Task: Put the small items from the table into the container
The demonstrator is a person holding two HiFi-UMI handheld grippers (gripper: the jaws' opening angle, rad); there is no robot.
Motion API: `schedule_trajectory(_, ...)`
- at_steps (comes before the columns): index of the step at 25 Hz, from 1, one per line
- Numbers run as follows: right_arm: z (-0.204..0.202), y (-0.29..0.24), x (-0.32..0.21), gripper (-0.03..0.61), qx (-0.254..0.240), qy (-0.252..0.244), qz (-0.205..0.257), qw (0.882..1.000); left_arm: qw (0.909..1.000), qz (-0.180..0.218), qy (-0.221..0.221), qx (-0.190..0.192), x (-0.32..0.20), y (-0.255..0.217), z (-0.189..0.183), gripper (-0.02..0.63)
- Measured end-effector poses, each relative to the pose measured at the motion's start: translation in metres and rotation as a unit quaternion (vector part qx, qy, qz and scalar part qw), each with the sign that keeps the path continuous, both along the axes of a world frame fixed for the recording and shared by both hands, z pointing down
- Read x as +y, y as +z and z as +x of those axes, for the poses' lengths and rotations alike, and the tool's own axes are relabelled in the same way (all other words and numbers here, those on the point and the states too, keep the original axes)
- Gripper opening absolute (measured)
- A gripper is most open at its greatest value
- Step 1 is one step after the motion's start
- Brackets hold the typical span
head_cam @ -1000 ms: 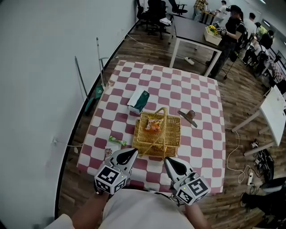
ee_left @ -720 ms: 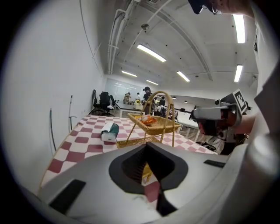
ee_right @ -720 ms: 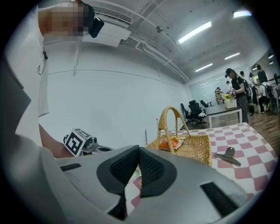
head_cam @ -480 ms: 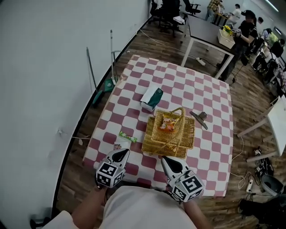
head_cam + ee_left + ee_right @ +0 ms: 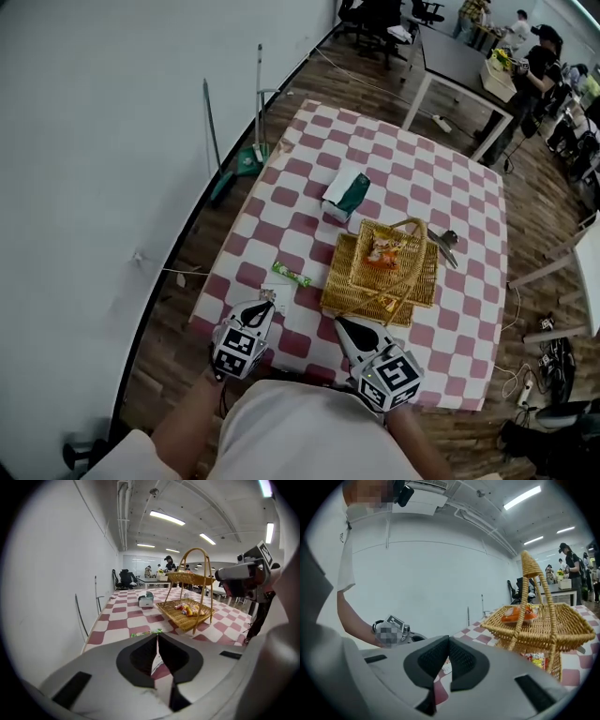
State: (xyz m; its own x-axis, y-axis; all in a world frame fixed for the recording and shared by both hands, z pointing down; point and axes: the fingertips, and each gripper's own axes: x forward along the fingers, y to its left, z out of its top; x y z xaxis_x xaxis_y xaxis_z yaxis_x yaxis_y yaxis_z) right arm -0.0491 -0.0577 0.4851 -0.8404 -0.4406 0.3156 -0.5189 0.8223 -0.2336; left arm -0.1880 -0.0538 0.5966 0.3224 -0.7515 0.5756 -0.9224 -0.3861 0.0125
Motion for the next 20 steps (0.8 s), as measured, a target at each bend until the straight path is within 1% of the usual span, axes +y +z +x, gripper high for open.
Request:
schedule_trajectory(2, -0.004, 0.004, 0.004, 0.008, 0.005, -0.002, -0.005, 1.0, 0.9996, -0.018, 0.013, -0.015, 0.005, 0.001, 0.002, 0.034)
schedule_trajectory(3, -0.004, 0.005, 0.005, 0.008, 0.007, -0.002, -0.007, 1.0, 0.9993, -0.023, 0.02, -0.022, 0.006, 0.004, 0.002, 0.057)
schedule_trajectory(4, -0.005, 0.007, 0.006, 0.008, 0.01, -0.001, -0.008, 1.0, 0.9989, -0.027, 0.026, -0.026, 0.007, 0.008, 0.003, 0.057)
schedule_trajectory(9, -0.004, 0.012, 0.006, 0.008, 0.02, 0.009, -0.013, 1.0, 0.9968, -0.045, 0.052, -0.041, 0.006, 0.031, 0.006, 0.115)
schedule_trajectory(12, -0.009, 0.017, 0.006, 0.008, 0.028, 0.007, -0.02, 0.999, 0.9938, -0.059, 0.076, -0.056, 0.006, 0.046, 0.007, 0.158)
schedule_trajectory(13, -0.012, 0.019, 0.006, 0.008, 0.032, 0.003, -0.021, 0.999, 0.9922, -0.063, 0.086, -0.064, 0.006, 0.05, 0.007, 0.166)
schedule_trajectory(15, -0.018, 0.025, 0.007, 0.008, 0.038, -0.003, -0.026, 0.999, 0.9888, -0.07, 0.106, -0.079, 0.006, 0.059, 0.01, 0.201)
schedule_trajectory(17, -0.024, 0.029, 0.008, 0.008, 0.041, -0.008, -0.032, 0.999, 0.9856, -0.076, 0.12, -0.091, 0.007, 0.067, 0.012, 0.207)
schedule_trajectory(20, -0.031, 0.033, 0.008, 0.008, 0.047, -0.016, -0.035, 0.998, 0.9827, -0.086, 0.129, -0.102, 0.005, 0.078, 0.01, 0.213)
